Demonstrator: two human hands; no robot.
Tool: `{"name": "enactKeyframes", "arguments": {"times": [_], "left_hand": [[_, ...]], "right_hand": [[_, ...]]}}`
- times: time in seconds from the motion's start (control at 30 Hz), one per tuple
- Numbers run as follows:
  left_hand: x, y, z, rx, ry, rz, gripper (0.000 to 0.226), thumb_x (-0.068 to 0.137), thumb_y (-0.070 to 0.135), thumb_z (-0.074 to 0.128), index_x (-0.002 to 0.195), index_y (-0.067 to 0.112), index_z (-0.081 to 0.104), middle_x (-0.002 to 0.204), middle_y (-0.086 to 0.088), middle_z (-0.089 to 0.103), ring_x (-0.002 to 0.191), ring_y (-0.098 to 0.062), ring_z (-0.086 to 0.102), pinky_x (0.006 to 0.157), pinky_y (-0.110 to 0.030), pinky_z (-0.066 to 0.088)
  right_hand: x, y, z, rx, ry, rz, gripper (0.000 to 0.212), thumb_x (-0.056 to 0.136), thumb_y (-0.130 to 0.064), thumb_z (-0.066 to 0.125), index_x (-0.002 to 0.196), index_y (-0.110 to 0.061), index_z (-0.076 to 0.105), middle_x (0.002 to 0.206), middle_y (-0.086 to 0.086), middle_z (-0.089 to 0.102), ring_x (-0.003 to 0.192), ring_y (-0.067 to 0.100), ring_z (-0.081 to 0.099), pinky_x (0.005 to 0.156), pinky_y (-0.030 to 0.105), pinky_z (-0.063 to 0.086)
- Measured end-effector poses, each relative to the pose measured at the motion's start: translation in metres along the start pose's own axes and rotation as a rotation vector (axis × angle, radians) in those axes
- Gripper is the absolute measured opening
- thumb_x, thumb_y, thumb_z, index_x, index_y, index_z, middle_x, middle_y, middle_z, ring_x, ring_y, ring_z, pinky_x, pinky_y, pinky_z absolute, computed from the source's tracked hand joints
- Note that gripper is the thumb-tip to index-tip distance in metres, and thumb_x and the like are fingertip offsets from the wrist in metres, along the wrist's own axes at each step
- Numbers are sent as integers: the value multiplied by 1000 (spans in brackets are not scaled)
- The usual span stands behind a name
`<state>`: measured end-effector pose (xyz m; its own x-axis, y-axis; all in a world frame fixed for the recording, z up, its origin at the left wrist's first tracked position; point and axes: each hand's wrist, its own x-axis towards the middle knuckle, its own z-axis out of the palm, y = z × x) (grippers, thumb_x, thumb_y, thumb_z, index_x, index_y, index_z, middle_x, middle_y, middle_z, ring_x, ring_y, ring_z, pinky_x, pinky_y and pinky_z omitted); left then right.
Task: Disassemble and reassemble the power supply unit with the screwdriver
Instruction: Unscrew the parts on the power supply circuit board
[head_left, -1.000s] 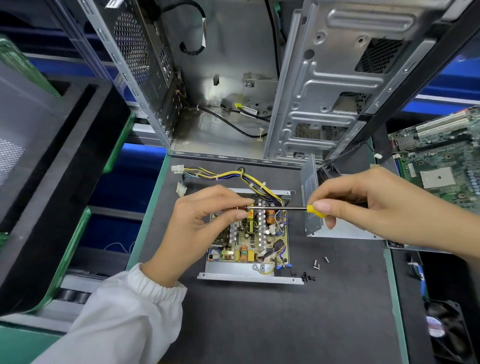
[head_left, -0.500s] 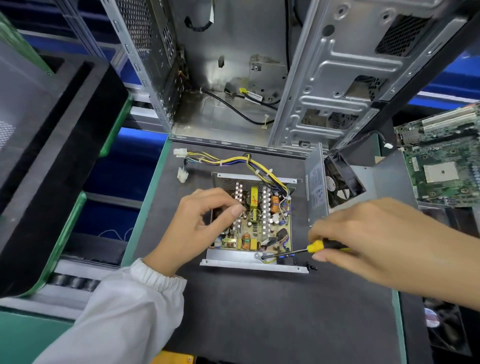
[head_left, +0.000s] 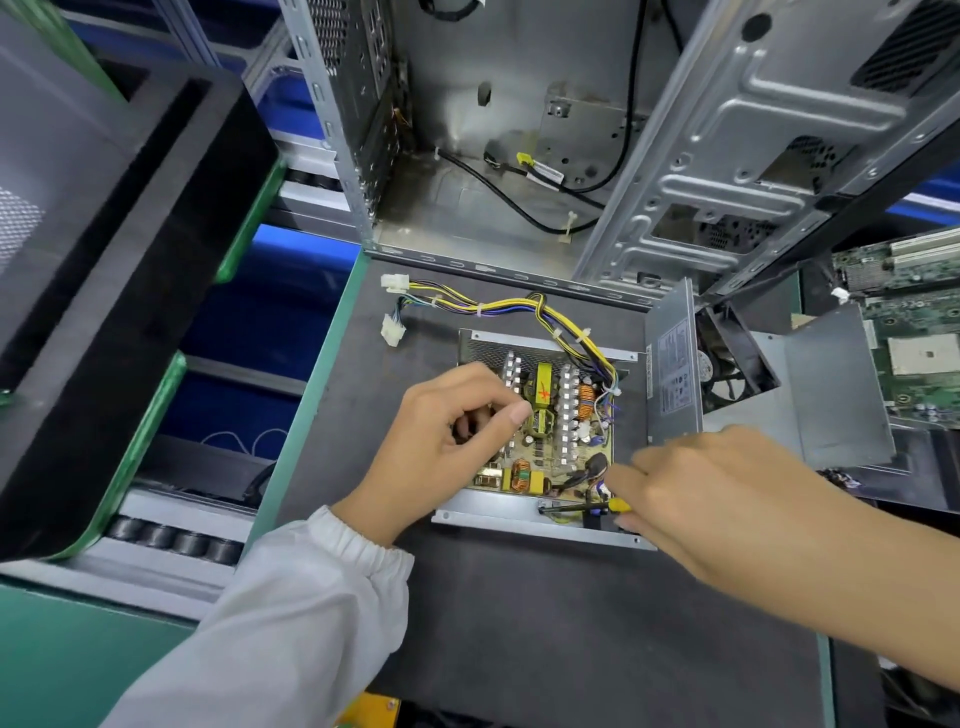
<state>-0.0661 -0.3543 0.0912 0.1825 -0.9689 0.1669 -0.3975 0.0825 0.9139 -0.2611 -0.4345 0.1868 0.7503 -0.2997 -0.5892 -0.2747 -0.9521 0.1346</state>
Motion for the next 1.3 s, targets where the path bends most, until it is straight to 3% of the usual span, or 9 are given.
{"name": "enactKeyframes", "arguments": {"times": [0.37,0.67,0.83,0.93,1.0,1.1,1.2,1.27,1.3], "left_hand": [[1,0,-1,23,-10,26,16,94,12,62,85,4,72,80,-4,61,70,-20,54,58,-27,42],[0,2,-2,20,-9,27,15,94,13,63,85,5,72,80,-3,61,69,-19,55,58,-28,43],[-5,22,-12,19,19,-25,39,95,29,58,65,6,66,59,-8,51,55,-19,45,53,-20,33],[-8,37,-24,96,-338,-259,43,95,47,52,69,20,72,47,2,40,45,-11,34,47,-16,26],[-8,44,-28,215,-596,-290,43,99,42,49,73,14,68,53,1,34,50,-10,31,50,-16,29],[-2,53,-33,278,-736,-281,45,101,36,40,72,2,46,74,-16,46,64,-16,41,63,-28,38],[3,53,-32,311,-906,-388,45,103,35,37,82,-2,50,90,-21,53,82,-27,50,85,-39,43],[4,49,-29,258,-1011,-504,40,104,36,37,101,5,62,103,-7,61,94,-14,55,98,-33,43],[5,48,-27,210,-1035,-575,37,105,37,37,120,15,63,119,7,60,110,-3,52,102,-21,39]], "right_hand": [[0,1,3,-17,-21,18,20,96,-21,43,90,-24,24,82,-4,40,87,24,58,45,28,17],[4,-5,2,-50,-37,12,11,95,-20,47,97,-23,36,71,-4,29,80,23,57,44,29,13],[5,-4,0,-63,-25,14,10,95,-20,47,103,-21,40,79,-3,43,82,23,58,44,29,13],[5,-3,0,-59,-30,19,17,95,-19,48,111,-20,43,91,-3,54,86,24,60,44,29,14],[5,-3,-2,-58,-40,16,16,95,-18,49,110,-19,44,94,-2,56,87,25,61,44,29,15],[5,-2,-4,-59,-44,8,13,95,-17,48,106,-20,44,91,-3,54,87,25,61,44,29,15],[5,-2,-5,-53,-40,3,12,95,-18,48,107,-21,44,93,-3,56,87,24,61,44,29,14],[5,-1,-5,-52,-33,1,13,95,-18,48,107,-21,44,94,-3,57,87,24,61,44,29,14],[5,-1,-5,-53,-33,-1,13,95,-18,48,107,-20,44,94,-3,57,86,25,61,44,29,14]]}}
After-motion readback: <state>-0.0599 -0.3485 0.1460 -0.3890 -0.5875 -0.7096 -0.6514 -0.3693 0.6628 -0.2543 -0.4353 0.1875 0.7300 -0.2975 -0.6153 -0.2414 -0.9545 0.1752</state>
